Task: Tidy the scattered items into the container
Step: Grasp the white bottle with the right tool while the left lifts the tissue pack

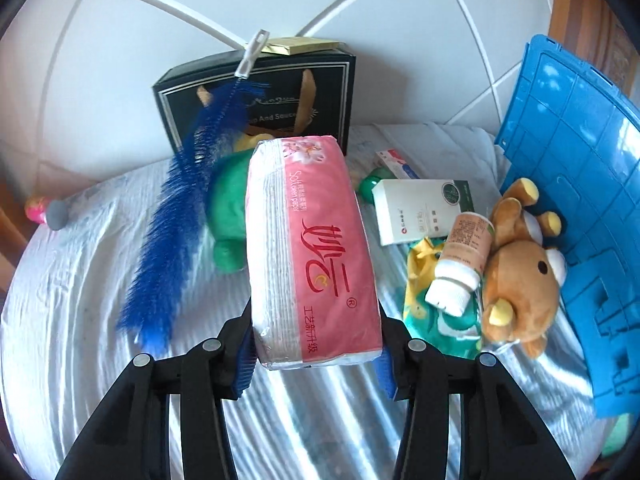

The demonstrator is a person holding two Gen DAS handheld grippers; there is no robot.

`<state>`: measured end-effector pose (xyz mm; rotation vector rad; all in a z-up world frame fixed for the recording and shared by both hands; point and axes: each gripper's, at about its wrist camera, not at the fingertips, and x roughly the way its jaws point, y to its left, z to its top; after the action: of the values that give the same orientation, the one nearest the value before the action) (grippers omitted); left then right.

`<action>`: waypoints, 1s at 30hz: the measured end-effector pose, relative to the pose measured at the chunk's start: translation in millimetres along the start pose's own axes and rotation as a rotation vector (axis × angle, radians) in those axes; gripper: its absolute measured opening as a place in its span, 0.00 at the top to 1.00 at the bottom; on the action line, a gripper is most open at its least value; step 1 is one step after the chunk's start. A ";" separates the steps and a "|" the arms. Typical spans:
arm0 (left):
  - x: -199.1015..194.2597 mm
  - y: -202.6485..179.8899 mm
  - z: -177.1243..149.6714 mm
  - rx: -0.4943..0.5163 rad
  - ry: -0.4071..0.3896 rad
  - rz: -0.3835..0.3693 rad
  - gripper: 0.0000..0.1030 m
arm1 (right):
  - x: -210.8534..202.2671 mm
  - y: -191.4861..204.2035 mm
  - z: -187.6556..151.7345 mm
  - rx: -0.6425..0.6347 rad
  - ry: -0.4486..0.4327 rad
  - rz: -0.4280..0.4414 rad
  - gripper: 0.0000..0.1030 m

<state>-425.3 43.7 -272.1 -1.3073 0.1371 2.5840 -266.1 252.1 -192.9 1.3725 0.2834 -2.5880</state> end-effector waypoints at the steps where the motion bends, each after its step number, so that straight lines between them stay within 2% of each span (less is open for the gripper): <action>1: -11.3 11.3 -8.3 -0.010 -0.005 0.003 0.55 | 8.8 -1.9 5.1 0.015 -0.007 -0.002 0.00; 6: -51.8 46.9 -35.7 -0.053 -0.018 0.028 0.55 | 56.9 -16.8 33.7 0.059 -0.014 -0.042 0.00; 9: -72.1 56.9 -51.9 -0.056 -0.023 0.046 0.55 | 81.9 -27.1 53.4 0.102 -0.025 -0.052 0.00; 15: -101.5 74.0 -86.9 -0.085 -0.002 0.103 0.54 | 141.2 -28.0 100.1 0.100 -0.036 -0.063 0.00; 19: -117.1 78.6 -108.6 -0.105 0.014 0.123 0.54 | 189.1 -32.6 113.5 0.172 0.025 -0.048 0.00; 22: -129.8 83.3 -124.0 -0.110 0.023 0.142 0.54 | 220.4 -44.3 113.2 0.281 0.079 -0.043 0.00; 25: -140.4 91.1 -137.1 -0.123 0.032 0.162 0.54 | 237.4 -47.5 118.1 0.317 0.086 -0.047 0.00; 26: -142.7 93.6 -140.2 -0.130 0.034 0.169 0.54 | 242.5 -46.7 120.2 0.313 0.096 -0.054 0.02; 28: -145.4 98.4 -145.8 -0.145 0.038 0.181 0.54 | 249.3 -47.0 123.2 0.297 0.120 -0.087 0.34; 29: -146.0 100.4 -148.1 -0.154 0.039 0.186 0.54 | 249.9 -48.1 123.8 0.298 0.123 -0.086 0.45; 30: -146.1 102.2 -149.5 -0.164 0.040 0.189 0.54 | 250.1 -46.7 124.9 0.284 0.130 -0.095 0.45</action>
<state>-251.5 -108.8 -246.2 -1.4682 0.0589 2.7788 -514.8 243.5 -328.4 1.6623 -0.0024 -2.7018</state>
